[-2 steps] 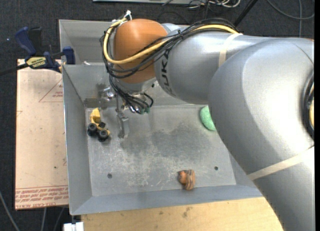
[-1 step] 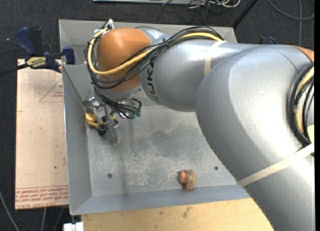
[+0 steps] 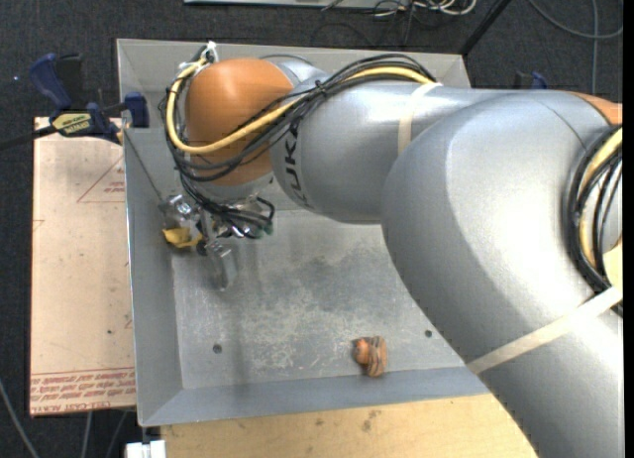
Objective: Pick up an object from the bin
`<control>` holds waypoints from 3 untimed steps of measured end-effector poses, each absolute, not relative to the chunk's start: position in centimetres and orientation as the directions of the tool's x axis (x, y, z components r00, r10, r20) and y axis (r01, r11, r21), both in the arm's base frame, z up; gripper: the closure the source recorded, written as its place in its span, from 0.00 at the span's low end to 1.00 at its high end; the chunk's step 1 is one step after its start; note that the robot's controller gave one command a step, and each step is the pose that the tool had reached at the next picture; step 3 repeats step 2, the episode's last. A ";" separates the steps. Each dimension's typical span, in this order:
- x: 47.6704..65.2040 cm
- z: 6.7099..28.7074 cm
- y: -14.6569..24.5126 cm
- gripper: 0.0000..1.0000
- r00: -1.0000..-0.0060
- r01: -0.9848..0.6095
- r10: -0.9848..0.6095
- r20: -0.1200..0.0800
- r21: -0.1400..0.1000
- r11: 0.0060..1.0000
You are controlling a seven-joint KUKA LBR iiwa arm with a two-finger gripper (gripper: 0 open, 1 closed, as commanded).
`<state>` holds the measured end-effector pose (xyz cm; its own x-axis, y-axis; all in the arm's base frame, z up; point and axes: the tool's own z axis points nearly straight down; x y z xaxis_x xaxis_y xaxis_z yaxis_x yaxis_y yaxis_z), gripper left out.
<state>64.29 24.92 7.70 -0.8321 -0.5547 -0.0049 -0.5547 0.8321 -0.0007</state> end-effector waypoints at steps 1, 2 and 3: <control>64.2 7.1 19.0 1.00 -0.667 -0.745 -0.745 -0.004 0.000 0.667; 64.2 7.1 19.0 1.00 -0.667 -0.745 -0.745 -0.005 0.000 0.667; 64.2 7.1 19.0 1.00 -0.667 -0.745 -0.745 -0.005 0.000 0.667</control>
Offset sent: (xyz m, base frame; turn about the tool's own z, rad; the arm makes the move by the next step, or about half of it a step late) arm 0.0000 0.0000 0.0000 0.0000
